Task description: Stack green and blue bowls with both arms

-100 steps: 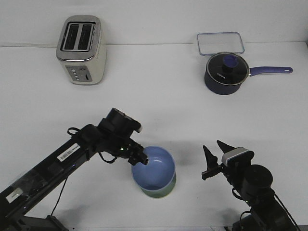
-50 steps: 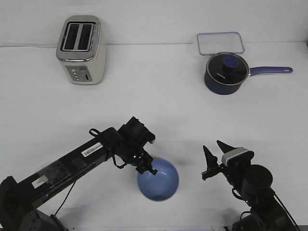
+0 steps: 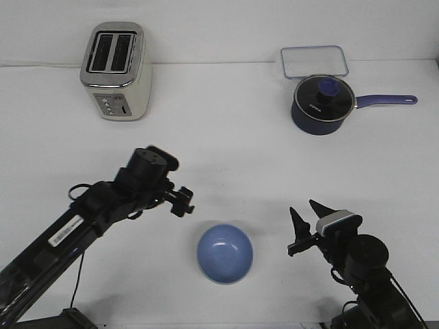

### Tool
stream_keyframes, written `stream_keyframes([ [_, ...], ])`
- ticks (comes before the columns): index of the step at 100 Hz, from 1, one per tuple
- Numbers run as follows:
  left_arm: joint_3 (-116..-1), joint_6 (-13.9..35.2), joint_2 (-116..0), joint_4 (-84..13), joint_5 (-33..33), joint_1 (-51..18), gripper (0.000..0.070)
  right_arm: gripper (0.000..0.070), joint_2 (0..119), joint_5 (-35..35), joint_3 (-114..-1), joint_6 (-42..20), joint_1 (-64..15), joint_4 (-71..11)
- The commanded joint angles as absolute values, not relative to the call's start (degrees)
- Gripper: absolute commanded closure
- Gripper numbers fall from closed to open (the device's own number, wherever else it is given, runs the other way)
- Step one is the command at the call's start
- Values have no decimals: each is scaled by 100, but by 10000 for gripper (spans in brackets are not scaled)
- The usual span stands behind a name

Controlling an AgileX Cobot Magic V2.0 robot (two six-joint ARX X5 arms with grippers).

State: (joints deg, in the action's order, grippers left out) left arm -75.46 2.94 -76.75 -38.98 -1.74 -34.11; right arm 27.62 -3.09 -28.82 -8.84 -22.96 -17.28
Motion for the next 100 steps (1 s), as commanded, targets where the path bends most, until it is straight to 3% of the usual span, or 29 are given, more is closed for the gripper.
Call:
stream_keyframes([
  [1, -7640, 228, -7502, -3776, -574, -3197, 287, 342, 2779, -272, -2902, -899, -2320, -1673],
  [5, -7638, 228, -7330, -3717, -676, -2987, 366, 342, 2779, -242, -2902, -899, -2320, -1673],
  [10, -7627, 207, -7126, -3680, -714, -2716, 514, 356, 2775, -126, -2902, -906, -2322, -1675],
  [16, -7542, 158, -6882, -3623, -714, -2412, 700, 461, 2740, 21, -2902, -908, -2320, -1708],
  [24, -7137, 150, -6418, -3282, -714, -2060, 687, 699, 2578, 213, -2897, -923, -2322, -1826],
  [62, -2676, -191, -2958, 600, -777, -1280, 688, 700, 1192, 921, -2467, -862, -2322, -1461],
  [100, -2213, -165, -2021, 794, -775, -1179, 685, 700, 1203, 1221, -2473, -893, -2322, -1452],
])
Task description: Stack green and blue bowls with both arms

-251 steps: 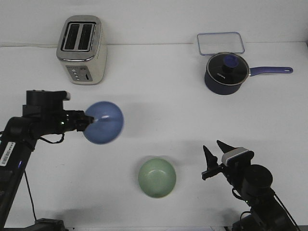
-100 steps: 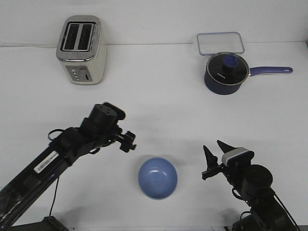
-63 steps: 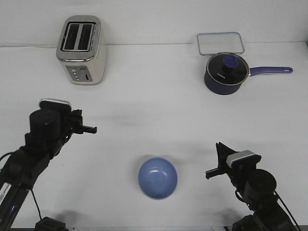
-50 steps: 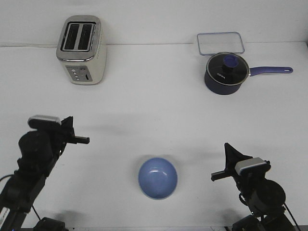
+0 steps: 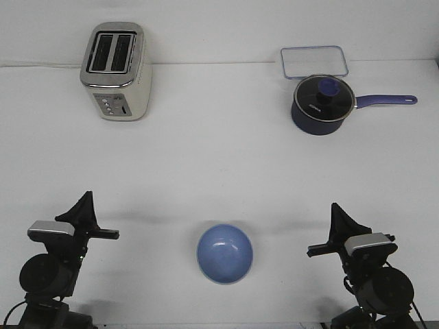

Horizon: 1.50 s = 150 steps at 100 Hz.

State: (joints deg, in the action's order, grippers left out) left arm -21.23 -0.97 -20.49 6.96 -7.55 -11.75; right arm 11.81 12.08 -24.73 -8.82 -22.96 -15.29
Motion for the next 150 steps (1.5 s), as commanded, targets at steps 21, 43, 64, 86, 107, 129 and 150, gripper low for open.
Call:
stream_keyframes([
  [21, -2213, -165, -1909, 775, -775, -1181, 685, 700, 1203, 1223, -2473, -893, -2322, -1455],
  [43, -2213, -167, -1903, 775, -775, -1179, 685, 700, 1203, 1221, -2473, -893, -2322, -1455],
  [64, -2040, -366, -1734, 742, -757, -1074, 685, 700, 1203, 1221, -2473, -893, -2322, -1455],
  [86, -980, -333, -847, 1033, 16, -436, 686, 700, 1203, 1221, -2473, -893, -2322, -1455],
  [107, -261, -43, -69, 1052, 298, -56, 685, 700, 1203, 1221, -2473, -893, -2322, -1455],
  [129, -75, -64, -16, 965, 412, -10, 685, 700, 1203, 1221, -2473, -893, -2322, -1457],
  [150, -80, -51, -23, 937, 412, -10, 685, 700, 1203, 1210, -2473, -893, -2322, -1457],
])
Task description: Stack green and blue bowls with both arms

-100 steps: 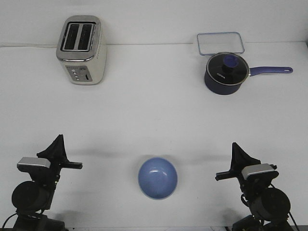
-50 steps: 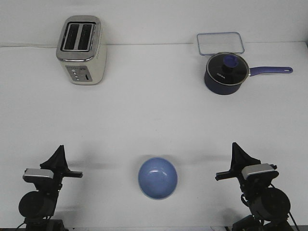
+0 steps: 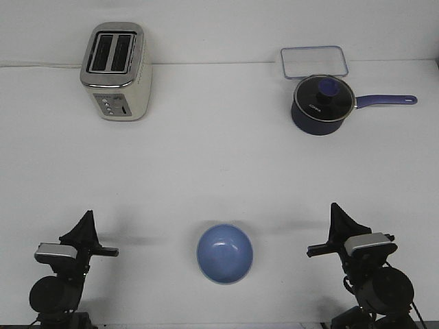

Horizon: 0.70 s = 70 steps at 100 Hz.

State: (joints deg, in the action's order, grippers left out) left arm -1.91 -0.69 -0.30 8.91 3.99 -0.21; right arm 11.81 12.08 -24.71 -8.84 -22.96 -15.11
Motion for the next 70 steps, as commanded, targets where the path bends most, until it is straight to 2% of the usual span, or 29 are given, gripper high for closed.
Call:
stream_keyframes([
  [1, -80, -51, -23, 937, 412, -10, 685, 700, 1203, 1210, -2473, -893, -2322, -1457],
  [61, -80, -51, -23, 908, 412, -10, 685, 700, 1203, 1208, -2473, -886, -2322, -1455],
  [70, -80, -51, -23, 908, 412, -10, 686, 700, 1201, 1251, -2469, -388, -2316, -1461],
])
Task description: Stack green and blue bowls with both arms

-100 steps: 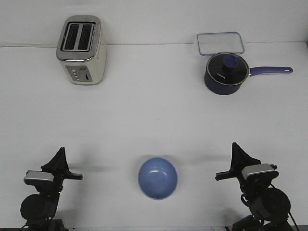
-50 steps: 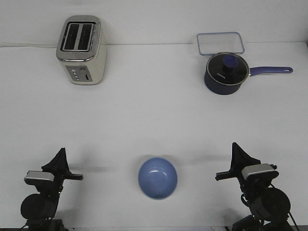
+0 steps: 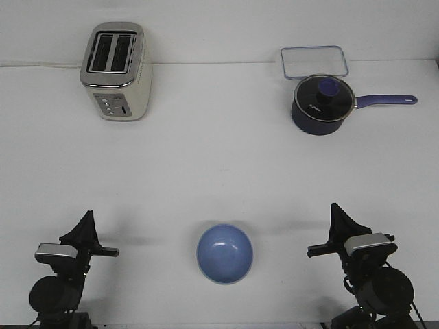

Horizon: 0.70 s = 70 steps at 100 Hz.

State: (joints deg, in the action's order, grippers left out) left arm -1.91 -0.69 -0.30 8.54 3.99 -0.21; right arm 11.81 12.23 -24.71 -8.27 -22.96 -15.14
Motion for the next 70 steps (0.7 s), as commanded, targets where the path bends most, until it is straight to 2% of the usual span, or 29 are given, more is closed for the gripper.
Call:
stream_keyframes([
  [1, -80, -51, -23, 908, 412, -10, 685, 700, 1194, 1249, -2464, -259, -2307, -1459],
  [15, -80, -51, -23, 908, 412, -10, 685, 700, 1007, 1234, -2204, 388, -1970, -1302],
  [37, -80, -51, -23, 908, 412, -10, 686, 700, 272, 521, -1120, 1188, -1007, -794],
  [46, -80, -51, -23, 908, 412, -10, 685, 700, -12, 425, -720, 1334, -768, -703],
  [64, -80, -51, -23, 906, 412, -10, 685, 700, 8, 381, -75, 1376, -449, 8],
  [70, -80, -51, -23, 910, 412, -10, 685, 700, 5, 263, -73, 1358, -336, -121],
])
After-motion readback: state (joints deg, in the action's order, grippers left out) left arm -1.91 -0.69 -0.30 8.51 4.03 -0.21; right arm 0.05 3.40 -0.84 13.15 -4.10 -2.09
